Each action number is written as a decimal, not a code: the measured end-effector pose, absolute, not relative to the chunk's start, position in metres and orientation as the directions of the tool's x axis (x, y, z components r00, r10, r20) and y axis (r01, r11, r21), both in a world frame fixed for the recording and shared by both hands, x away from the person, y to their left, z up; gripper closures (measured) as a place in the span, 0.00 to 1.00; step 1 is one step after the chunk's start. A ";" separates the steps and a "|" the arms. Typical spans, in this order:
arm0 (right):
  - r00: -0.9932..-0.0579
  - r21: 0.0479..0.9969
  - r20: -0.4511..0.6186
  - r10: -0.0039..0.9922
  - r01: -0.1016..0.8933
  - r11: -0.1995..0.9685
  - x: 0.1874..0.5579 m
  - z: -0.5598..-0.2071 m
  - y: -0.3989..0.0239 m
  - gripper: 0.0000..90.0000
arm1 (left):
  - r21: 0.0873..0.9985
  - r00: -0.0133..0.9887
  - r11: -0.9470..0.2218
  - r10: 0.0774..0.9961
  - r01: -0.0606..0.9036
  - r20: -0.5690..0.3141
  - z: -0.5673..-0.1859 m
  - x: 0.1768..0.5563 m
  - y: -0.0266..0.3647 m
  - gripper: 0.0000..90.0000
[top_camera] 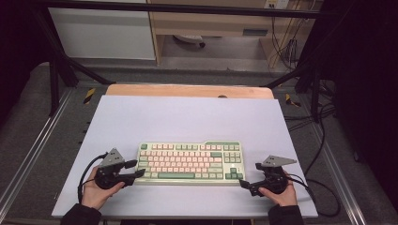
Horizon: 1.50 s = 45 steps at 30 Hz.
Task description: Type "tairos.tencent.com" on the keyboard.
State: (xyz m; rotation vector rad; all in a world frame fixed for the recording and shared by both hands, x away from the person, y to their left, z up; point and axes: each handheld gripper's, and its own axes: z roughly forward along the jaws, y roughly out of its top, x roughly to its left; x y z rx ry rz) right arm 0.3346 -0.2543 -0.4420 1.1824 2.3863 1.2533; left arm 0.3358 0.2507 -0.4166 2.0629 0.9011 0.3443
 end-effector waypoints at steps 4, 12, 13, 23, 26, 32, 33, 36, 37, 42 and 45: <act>-0.657 0.763 0.185 0.731 0.565 0.314 0.334 -0.441 -0.254 0.00 | 0.790 0.701 -0.391 0.710 0.472 -0.068 -0.414 0.337 0.247 0.63; -0.659 0.762 0.181 0.730 0.563 0.319 0.334 -0.441 -0.254 0.00 | 0.789 0.708 -0.400 0.704 0.467 -0.062 -0.410 0.341 0.237 0.75; -0.659 0.764 0.183 0.730 0.563 0.316 0.334 -0.441 -0.254 0.00 | 0.788 0.709 -0.401 0.703 0.466 -0.061 -0.410 0.342 0.236 0.76; -0.659 0.762 0.181 0.730 0.563 0.320 0.334 -0.441 -0.255 0.00 | 0.785 0.715 -0.411 0.696 0.464 -0.059 -0.407 0.349 0.221 0.88; -0.660 0.762 0.180 0.729 0.562 0.321 0.334 -0.442 -0.254 0.00 | 0.785 0.720 -0.415 0.692 0.461 -0.056 -0.405 0.351 0.216 0.91; -0.662 0.762 0.178 0.728 0.561 0.324 0.335 -0.442 -0.254 0.00 | 0.782 0.726 -0.420 0.686 0.462 -0.060 -0.405 0.355 0.204 0.96; -0.662 0.762 0.178 0.728 0.561 0.324 0.334 -0.442 -0.254 0.00 | 0.780 0.728 -0.423 0.684 0.460 -0.058 -0.406 0.356 0.202 0.97; -0.662 0.761 0.178 0.728 0.561 0.325 0.334 -0.442 -0.254 0.00 | 0.780 0.733 -0.428 0.678 0.457 -0.057 -0.406 0.358 0.196 0.98; -0.661 0.760 0.180 0.728 0.564 0.324 0.334 -0.442 -0.254 0.00 | 0.779 0.733 -0.429 0.678 0.457 -0.058 -0.407 0.359 0.194 0.99; -0.663 0.759 0.180 0.727 0.564 0.326 0.335 -0.442 -0.254 0.00 | 0.779 0.736 -0.431 0.675 0.455 -0.056 -0.407 0.363 0.187 1.00; -0.662 0.758 0.181 0.728 0.566 0.326 0.334 -0.442 -0.254 0.00 | 0.779 0.738 -0.435 0.673 0.452 -0.052 -0.407 0.365 0.182 1.00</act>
